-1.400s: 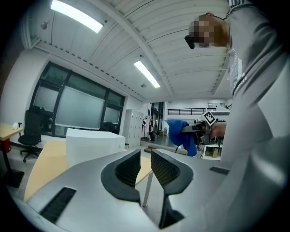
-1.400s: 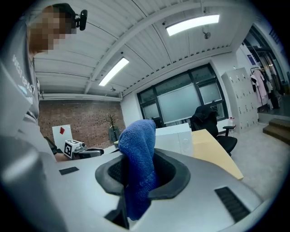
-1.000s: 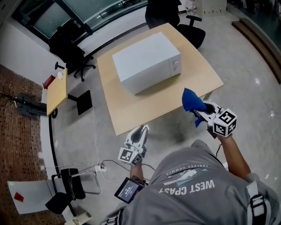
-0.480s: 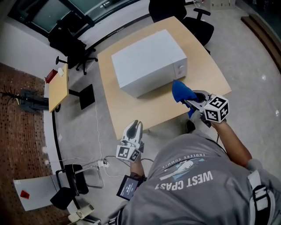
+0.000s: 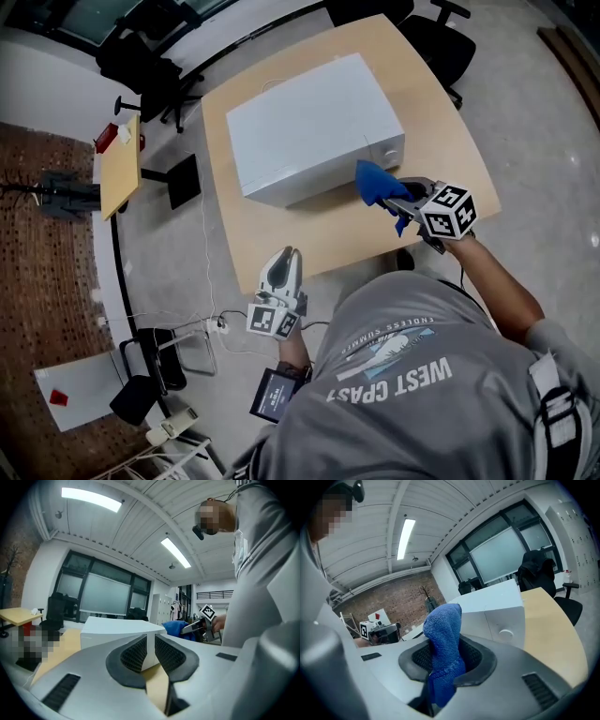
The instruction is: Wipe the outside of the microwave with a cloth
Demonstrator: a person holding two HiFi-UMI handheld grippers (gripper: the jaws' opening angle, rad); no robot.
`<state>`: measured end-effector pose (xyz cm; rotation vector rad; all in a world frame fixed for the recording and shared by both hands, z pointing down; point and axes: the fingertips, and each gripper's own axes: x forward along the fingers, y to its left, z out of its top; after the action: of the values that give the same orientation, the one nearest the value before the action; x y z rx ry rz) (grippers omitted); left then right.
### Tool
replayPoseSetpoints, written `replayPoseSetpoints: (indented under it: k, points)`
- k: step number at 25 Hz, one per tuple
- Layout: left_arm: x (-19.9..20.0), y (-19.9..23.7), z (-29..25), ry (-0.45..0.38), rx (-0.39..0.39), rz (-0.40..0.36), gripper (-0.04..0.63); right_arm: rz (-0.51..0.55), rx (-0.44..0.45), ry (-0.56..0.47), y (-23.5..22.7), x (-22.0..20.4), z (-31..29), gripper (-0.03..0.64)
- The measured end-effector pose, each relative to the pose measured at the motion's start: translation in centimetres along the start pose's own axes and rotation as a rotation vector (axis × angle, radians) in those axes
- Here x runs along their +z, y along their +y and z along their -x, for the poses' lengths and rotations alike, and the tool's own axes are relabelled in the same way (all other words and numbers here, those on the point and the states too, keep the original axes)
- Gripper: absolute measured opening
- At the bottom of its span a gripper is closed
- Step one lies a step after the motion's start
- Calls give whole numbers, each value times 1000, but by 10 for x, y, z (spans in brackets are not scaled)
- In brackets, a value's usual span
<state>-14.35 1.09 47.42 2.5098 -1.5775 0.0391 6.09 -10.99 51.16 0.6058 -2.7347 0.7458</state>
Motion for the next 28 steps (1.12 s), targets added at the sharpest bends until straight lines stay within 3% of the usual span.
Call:
replayPoseSetpoints:
  k: [6, 13, 17, 23, 28]
  points:
    - [2, 34, 7, 1, 32, 10, 30, -140, 55, 54, -6, -16, -61, 94]
    - [14, 72, 34, 14, 45, -15, 23, -384, 203, 122, 41, -37, -180, 94]
    - [6, 102, 62, 51, 88, -27, 23, -495, 243, 141, 67, -49, -261, 94]
    - [-9, 137, 87, 88, 127, -15, 23, -860, 258, 123, 85, -77, -360, 94]
    - [-19, 150, 88, 105, 106, -14, 23, -886, 234, 83, 78, -81, -376, 94]
